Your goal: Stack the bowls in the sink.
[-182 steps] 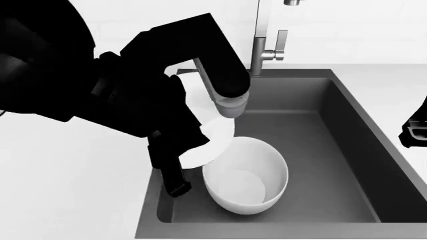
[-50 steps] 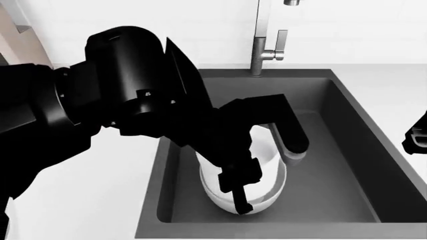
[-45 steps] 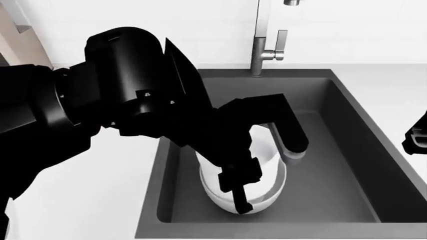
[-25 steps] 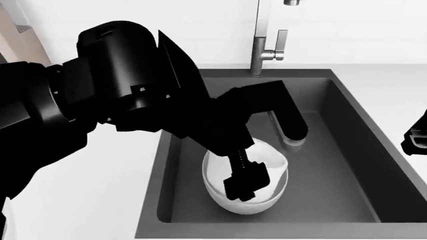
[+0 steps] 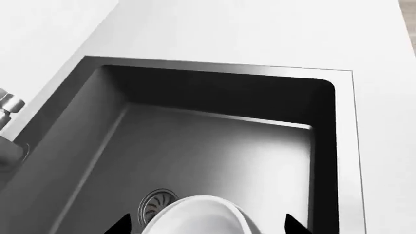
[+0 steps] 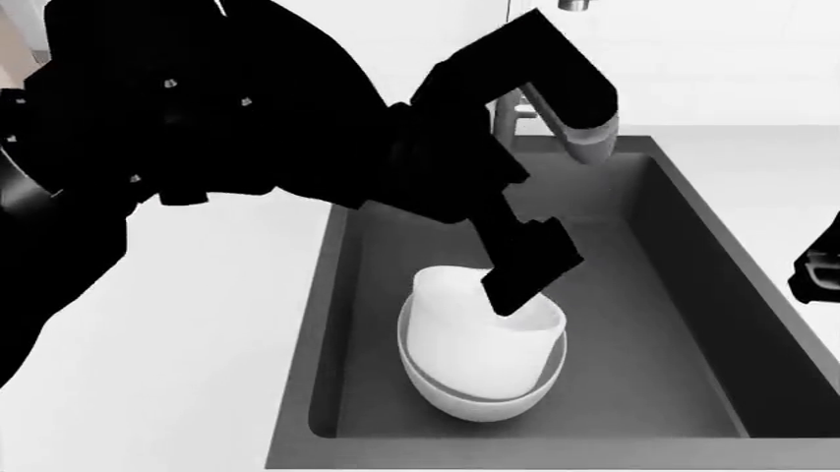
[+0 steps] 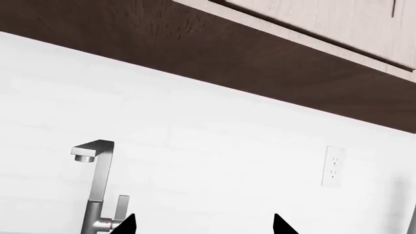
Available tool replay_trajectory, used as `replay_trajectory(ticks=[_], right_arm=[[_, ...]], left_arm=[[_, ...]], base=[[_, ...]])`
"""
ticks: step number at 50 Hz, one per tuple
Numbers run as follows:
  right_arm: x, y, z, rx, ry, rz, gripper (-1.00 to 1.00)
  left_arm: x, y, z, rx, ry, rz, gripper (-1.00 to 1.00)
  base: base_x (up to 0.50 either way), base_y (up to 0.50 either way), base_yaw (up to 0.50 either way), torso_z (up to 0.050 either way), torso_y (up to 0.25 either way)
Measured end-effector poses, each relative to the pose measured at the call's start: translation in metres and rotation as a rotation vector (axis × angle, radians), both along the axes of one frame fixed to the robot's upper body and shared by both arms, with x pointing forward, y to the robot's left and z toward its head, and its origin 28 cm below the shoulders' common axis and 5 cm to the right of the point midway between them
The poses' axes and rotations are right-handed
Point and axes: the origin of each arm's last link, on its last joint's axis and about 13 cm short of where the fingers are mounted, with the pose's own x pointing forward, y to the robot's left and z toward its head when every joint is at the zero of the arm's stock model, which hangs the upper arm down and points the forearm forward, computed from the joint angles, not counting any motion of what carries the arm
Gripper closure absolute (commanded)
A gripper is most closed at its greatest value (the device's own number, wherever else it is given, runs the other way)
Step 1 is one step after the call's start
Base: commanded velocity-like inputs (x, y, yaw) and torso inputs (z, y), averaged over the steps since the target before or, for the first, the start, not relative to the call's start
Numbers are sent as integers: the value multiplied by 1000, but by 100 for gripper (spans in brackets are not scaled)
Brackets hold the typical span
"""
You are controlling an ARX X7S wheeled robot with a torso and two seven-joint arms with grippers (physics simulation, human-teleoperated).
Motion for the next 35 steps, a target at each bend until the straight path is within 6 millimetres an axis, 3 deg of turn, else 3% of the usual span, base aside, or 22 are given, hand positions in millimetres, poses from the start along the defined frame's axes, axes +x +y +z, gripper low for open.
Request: replay_trajectory(ticks=[35], right_arm=[[2, 7, 19, -12, -72, 26, -100]], left_arm=[[-17, 44, 53, -523, -209, 227, -100]], base=[[0, 0, 0, 0, 0]])
